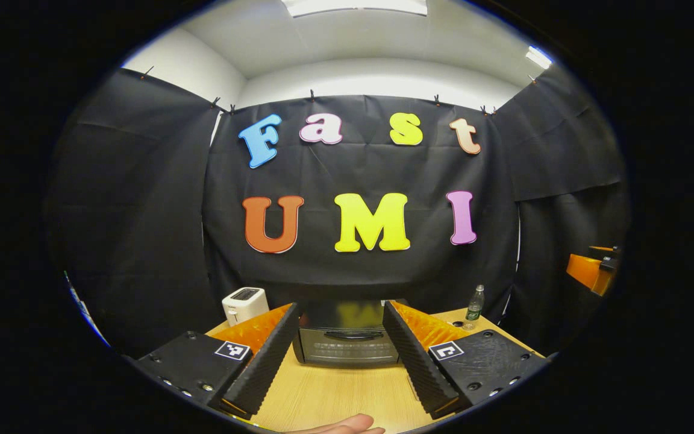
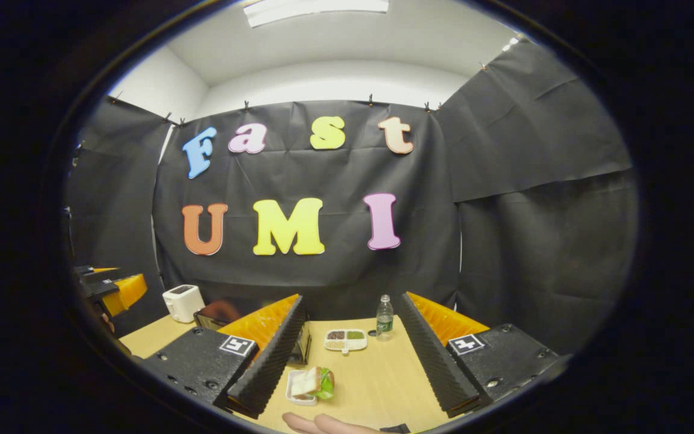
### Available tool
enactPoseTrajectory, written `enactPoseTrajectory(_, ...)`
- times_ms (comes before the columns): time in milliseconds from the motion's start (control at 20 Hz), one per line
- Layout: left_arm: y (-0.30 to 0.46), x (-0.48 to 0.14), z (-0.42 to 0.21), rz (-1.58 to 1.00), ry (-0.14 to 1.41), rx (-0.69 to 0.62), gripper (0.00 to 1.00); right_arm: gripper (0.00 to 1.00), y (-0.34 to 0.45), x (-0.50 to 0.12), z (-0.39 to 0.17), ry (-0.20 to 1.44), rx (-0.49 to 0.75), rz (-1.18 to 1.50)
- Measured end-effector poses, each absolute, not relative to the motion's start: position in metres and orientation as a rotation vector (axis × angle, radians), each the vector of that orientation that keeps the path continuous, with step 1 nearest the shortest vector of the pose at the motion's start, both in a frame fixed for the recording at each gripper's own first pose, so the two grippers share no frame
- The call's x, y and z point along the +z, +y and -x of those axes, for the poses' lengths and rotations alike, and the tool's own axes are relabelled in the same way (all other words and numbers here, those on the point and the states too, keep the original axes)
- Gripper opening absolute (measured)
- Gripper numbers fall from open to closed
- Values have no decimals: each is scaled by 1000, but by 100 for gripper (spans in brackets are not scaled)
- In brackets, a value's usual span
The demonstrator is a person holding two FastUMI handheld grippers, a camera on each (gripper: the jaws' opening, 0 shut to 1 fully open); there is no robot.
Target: Open the electric oven with the left hand, put the food in, and close the electric oven.
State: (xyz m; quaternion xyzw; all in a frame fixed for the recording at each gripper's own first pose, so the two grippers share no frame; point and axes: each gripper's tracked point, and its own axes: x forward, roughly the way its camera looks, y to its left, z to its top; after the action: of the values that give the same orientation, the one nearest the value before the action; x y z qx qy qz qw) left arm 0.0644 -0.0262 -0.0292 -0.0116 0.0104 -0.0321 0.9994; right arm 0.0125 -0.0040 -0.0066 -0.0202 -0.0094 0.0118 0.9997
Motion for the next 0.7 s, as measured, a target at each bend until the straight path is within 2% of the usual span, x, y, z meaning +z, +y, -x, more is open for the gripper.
enactPoseTrajectory(50,-28,-32,-75,24,24,-71,92,96,-4,-7,-13,-23,28,43)
enactPoseTrajectory(100,-32,-36,-84,26,32,-87,82,96,-3,-7,-14,-29,41,42)
enactPoseTrajectory(150,-39,-42,-96,34,37,-116,92,96,0,-7,-14,-36,61,33)
enactPoseTrajectory(500,-52,-103,-184,38,144,-189,92,96,-4,-8,-13,-82,75,21)
enactPoseTrajectory(700,-46,-142,-233,-6,218,-158,92,96,-16,-4,-11,-124,68,50)
